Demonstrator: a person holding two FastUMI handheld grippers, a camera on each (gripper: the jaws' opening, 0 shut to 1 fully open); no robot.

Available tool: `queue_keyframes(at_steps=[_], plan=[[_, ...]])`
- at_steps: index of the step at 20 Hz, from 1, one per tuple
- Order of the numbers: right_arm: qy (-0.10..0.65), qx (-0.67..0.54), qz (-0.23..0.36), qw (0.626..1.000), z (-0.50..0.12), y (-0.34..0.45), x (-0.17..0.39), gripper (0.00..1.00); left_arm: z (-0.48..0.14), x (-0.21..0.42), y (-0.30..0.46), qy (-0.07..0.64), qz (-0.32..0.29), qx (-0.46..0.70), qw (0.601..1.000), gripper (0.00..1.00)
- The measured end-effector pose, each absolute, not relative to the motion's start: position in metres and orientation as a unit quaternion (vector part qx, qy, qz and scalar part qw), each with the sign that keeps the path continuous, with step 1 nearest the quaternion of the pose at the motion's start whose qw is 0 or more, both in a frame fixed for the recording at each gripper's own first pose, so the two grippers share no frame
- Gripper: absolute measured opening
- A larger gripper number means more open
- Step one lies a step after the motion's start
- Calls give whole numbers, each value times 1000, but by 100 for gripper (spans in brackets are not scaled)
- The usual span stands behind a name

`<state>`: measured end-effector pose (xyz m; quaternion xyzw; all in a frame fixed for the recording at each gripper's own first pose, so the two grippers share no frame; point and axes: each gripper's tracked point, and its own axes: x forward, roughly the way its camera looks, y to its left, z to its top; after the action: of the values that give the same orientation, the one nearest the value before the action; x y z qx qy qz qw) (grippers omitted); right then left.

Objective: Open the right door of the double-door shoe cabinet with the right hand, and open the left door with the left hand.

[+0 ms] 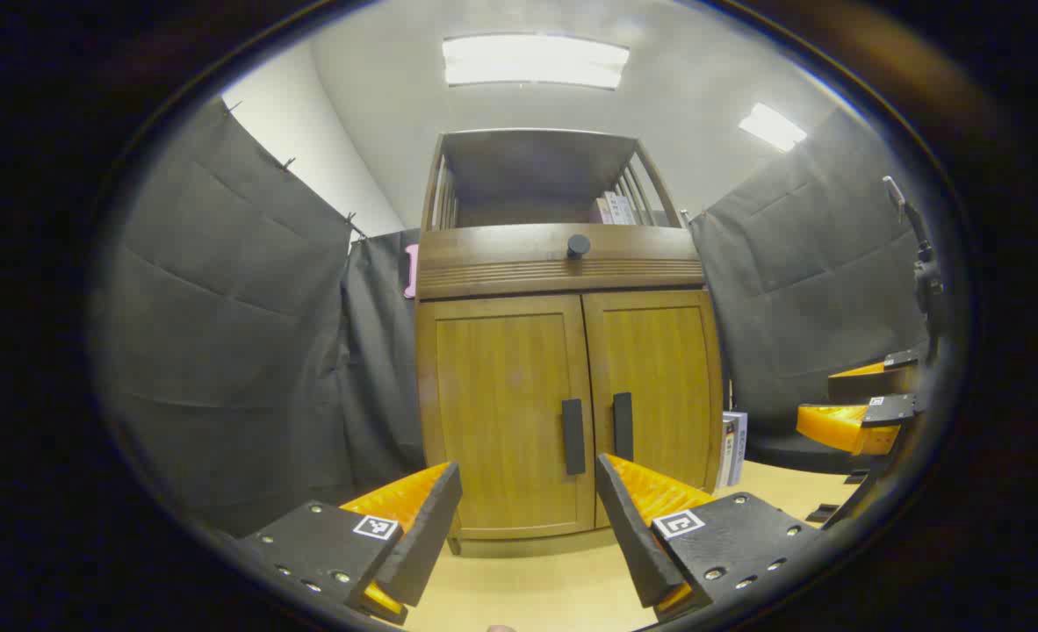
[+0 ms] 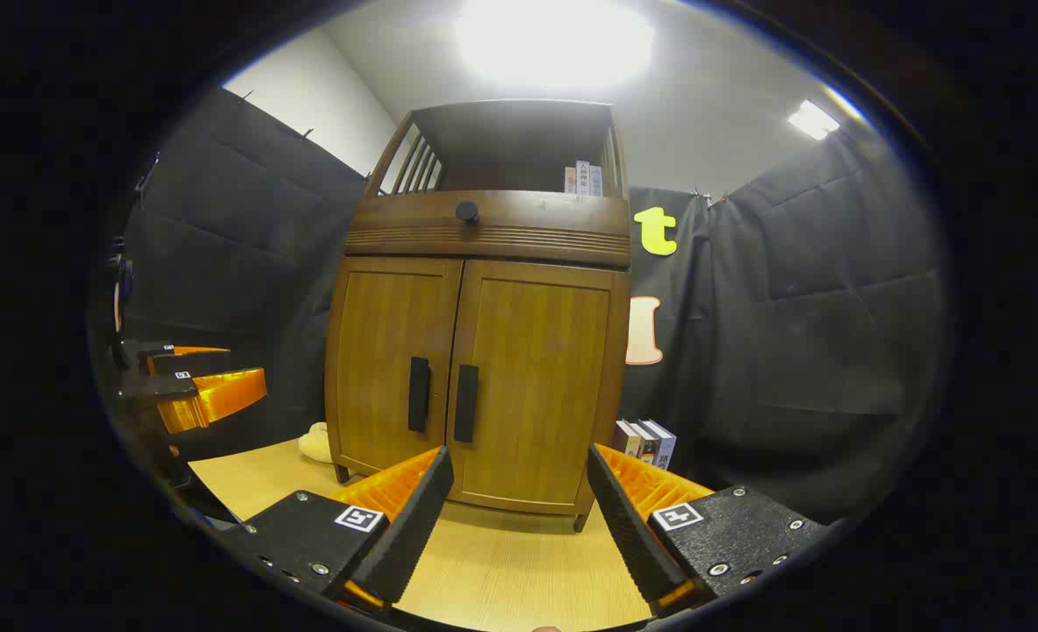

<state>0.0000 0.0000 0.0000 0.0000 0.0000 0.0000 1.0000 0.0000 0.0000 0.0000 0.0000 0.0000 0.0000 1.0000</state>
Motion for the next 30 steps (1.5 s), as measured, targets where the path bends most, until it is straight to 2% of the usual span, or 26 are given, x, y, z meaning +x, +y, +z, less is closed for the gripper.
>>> queue_keyframes(at_steps=[1, 19, 20, 21, 30], plan=[[1, -1, 1, 1000, -1, 1, 1, 95, -1, 0, 1, 1, 0, 1, 1000, 89], [5, 6, 16, 1000, -13, 17, 23, 95, -17, 10, 1, 14, 11, 5, 1000, 89], [6, 8, 19, 1000, -15, 19, 32, 95, -21, 14, -1, 19, 13, 4, 1000, 89], [9, 12, 18, 1000, -17, 20, 42, 95, -25, 21, -2, 23, 15, 2, 1000, 95], [26, 24, 36, 999, -17, 50, 155, 95, -32, 76, 23, 7, 25, 3, 1000, 95]])
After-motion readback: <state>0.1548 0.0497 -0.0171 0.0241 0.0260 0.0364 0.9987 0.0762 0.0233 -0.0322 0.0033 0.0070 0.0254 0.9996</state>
